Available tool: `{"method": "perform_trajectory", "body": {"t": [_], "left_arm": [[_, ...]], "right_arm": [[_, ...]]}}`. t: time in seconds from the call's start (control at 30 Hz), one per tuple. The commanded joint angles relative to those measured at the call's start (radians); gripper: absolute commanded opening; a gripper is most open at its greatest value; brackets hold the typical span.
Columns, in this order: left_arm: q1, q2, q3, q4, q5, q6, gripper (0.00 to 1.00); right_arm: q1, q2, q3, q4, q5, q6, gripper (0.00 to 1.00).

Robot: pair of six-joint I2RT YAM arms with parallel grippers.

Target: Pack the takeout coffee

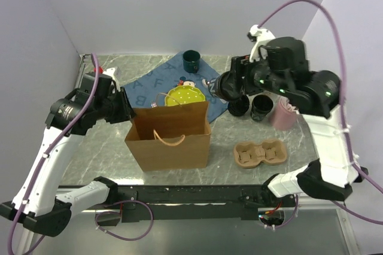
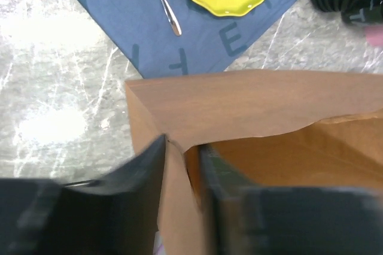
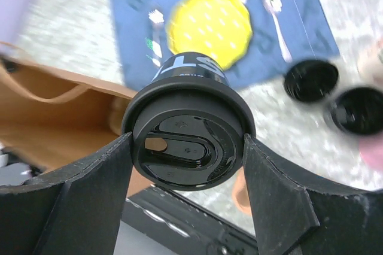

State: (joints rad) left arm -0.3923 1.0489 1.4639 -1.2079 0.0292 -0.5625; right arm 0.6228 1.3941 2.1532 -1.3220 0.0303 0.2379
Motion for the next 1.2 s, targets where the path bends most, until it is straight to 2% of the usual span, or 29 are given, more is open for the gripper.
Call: {"method": "perform_trajectory", "body": {"t": [0.0,0.03,0.1,0.2,0.37,0.63,0.77,0.93,1.17], "left_arm": [[-0.002,0.016,0.079,0.042,0.023,0.041,0.20],[-0.002,0.016,0.084,0.050,0.040,0.047,0.08],[-0.003,0.011,0.091,0.076,0.086,0.047,0.01],[-0.003,-0.004,0.107,0.102,0.110,0.030,0.01],[-0.002,-0.039,0.089,0.182,0.127,0.030,0.01],[-0.003,0.005,0.099,0.137,0.118,0.013,0.01],[-0.002,0.007,0.087,0.108,0.094,-0.008,0.01],[-0.003,0.010,0.059,0.082,0.084,-0.074,0.01],[-0.003,0.030,0.068,0.048,0.077,-0.108,0.01]], "right_arm": [[0.029,-0.053,0.080,0.013,-0.093,-0.022,0.55],[0.043,-0.069,0.070,0.042,-0.116,-0.023,0.54],[0.054,-0.131,0.004,0.151,-0.188,-0.046,0.54],[0.081,-0.225,-0.119,0.277,-0.272,-0.069,0.54],[0.100,-0.323,-0.239,0.372,-0.351,-0.091,0.53],[0.155,-0.322,-0.263,0.414,-0.510,-0.075,0.54],[0.244,-0.281,-0.233,0.389,-0.489,-0.068,0.54],[0.400,-0.201,-0.159,0.323,-0.385,-0.074,0.53],[0.520,-0.113,-0.041,0.221,-0.281,-0.100,0.52]]}}
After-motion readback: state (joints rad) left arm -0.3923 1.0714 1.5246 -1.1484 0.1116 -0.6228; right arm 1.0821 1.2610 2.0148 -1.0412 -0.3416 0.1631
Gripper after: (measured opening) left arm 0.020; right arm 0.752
